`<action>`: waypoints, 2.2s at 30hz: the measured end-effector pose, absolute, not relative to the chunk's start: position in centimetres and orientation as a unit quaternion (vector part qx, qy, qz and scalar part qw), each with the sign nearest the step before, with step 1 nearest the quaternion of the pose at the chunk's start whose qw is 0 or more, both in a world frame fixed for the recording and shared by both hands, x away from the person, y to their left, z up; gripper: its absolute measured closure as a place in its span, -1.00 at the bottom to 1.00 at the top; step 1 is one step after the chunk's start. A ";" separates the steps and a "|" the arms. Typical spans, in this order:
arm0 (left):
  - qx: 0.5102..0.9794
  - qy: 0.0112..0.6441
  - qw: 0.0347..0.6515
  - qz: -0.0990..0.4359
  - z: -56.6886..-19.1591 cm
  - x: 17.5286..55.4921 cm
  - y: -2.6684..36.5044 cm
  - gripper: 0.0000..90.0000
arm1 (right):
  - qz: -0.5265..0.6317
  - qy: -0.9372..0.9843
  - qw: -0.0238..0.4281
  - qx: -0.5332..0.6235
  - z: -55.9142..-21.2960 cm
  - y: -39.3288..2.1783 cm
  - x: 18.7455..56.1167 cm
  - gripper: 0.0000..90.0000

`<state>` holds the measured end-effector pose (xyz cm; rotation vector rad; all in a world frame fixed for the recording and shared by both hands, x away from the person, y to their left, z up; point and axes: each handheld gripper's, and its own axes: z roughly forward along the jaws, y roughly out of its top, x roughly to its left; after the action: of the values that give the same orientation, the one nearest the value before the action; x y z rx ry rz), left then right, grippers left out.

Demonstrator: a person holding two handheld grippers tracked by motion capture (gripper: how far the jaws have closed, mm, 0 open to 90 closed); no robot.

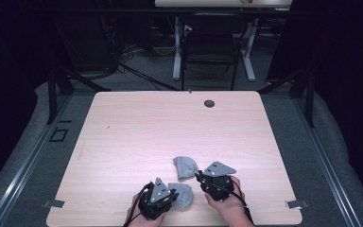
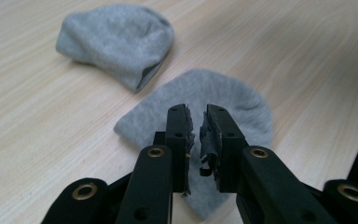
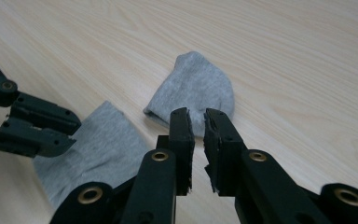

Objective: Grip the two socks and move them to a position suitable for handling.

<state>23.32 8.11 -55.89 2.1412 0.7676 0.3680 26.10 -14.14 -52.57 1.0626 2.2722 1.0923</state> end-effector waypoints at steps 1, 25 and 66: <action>0.849 0.304 0.407 0.146 -55.9 23.3 8.1 0.72 | 0.391 0.813 0.201 0.380 -52.6 -14.1 26.1 0.79; 0.866 0.275 0.391 0.144 -57.2 22.1 4.5 0.44 | 0.380 0.815 0.209 0.384 -54.4 -15.3 25.3 0.73; 0.827 0.300 0.448 0.160 -54.1 22.8 8.2 0.99 | 0.370 0.867 0.136 0.305 -57.4 -10.2 25.2 1.00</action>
<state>22.76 8.18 -54.14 2.0472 0.7420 0.3962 25.18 -10.20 -57.43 0.8833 2.5094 1.0725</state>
